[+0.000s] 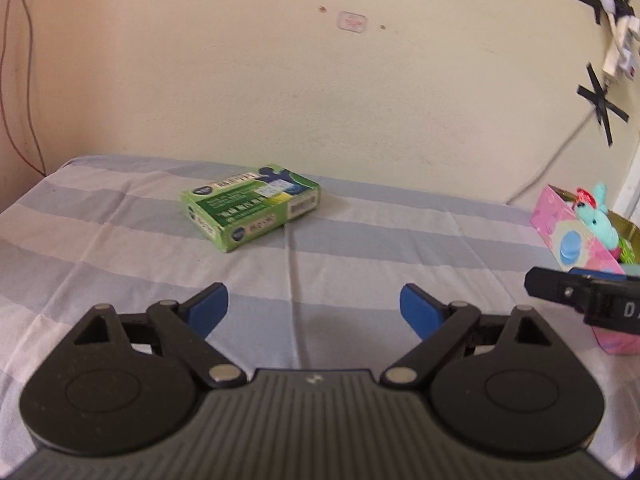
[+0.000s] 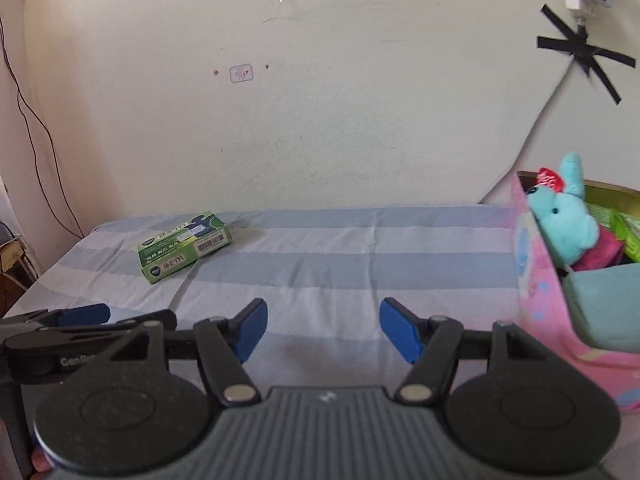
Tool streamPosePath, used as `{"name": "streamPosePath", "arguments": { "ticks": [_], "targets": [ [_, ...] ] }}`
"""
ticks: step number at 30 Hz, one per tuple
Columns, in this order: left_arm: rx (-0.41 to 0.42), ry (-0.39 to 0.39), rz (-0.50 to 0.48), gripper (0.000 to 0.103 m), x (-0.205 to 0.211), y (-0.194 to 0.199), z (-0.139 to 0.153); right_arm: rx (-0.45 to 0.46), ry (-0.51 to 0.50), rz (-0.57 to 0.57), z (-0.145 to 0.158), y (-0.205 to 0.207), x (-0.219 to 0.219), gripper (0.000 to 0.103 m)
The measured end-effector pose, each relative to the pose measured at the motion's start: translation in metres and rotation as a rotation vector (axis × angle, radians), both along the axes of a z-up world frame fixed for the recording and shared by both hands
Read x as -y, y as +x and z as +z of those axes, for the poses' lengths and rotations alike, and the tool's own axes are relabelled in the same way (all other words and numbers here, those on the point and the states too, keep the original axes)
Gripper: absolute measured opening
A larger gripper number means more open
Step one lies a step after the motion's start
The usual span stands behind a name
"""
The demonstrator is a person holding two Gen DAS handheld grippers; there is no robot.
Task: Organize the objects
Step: 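Grasp the green medicine box with the right gripper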
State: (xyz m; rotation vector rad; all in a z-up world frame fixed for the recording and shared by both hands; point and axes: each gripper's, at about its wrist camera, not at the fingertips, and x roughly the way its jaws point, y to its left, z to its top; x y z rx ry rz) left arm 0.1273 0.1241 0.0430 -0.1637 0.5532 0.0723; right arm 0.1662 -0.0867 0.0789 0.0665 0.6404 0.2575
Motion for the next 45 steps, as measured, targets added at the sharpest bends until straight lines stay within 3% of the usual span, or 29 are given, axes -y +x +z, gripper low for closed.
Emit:
{"name": "streamPosePath", "arguments": {
  "ticks": [7, 10, 13, 17, 22, 24, 27, 29, 33, 39, 42, 45],
  "targets": [
    [0.002, -0.124, 0.200, 0.097, -0.058, 0.001, 0.003, -0.071, -0.008, 0.110, -0.014, 0.070, -0.060, 0.064],
    [-0.019, -0.191, 0.253, 0.097, -0.072, 0.002, -0.002, -0.118, 0.042, 0.149, -0.019, 0.108, -0.083, 0.065],
    [-0.018, -0.241, 0.295, 0.097, -0.080, 0.003, -0.004, -0.182, 0.104, 0.186, -0.026, 0.154, -0.107, 0.075],
    [-0.002, -0.311, 0.349, 0.097, -0.092, -0.004, -0.005, -0.185, 0.088, 0.200, -0.033, 0.201, -0.145, 0.076],
    [0.014, -0.327, 0.374, 0.097, -0.095, -0.005, -0.004, -0.290, 0.145, 0.247, -0.049, 0.250, -0.178, 0.077],
    [0.014, -0.315, 0.378, 0.097, -0.095, -0.003, -0.004, -0.316, 0.088, 0.289, -0.057, 0.259, -0.193, 0.077],
    [-0.006, -0.316, 0.389, 0.097, -0.098, 0.002, -0.009, -0.280, -0.017, 0.374, -0.060, 0.247, -0.207, 0.072],
    [-0.022, -0.328, 0.398, 0.097, -0.101, 0.004, -0.012, -0.262, -0.043, 0.441, -0.059, 0.229, -0.205, 0.060],
    [-0.061, -0.334, 0.334, 0.097, -0.096, 0.012, -0.018, -0.229, -0.053, 0.447, -0.060, 0.194, -0.183, 0.059],
    [-0.095, -0.358, 0.130, 0.096, -0.072, 0.021, -0.023, -0.206, 0.069, 0.344, -0.058, 0.147, -0.124, 0.062],
    [-0.111, -0.337, 0.068, 0.096, -0.056, 0.020, -0.021, -0.222, 0.196, 0.295, -0.059, 0.128, -0.082, 0.064],
    [-0.139, -0.367, -0.043, 0.095, -0.043, 0.020, -0.023, -0.233, 0.268, 0.301, -0.063, 0.108, -0.043, 0.070]
  ]
}}
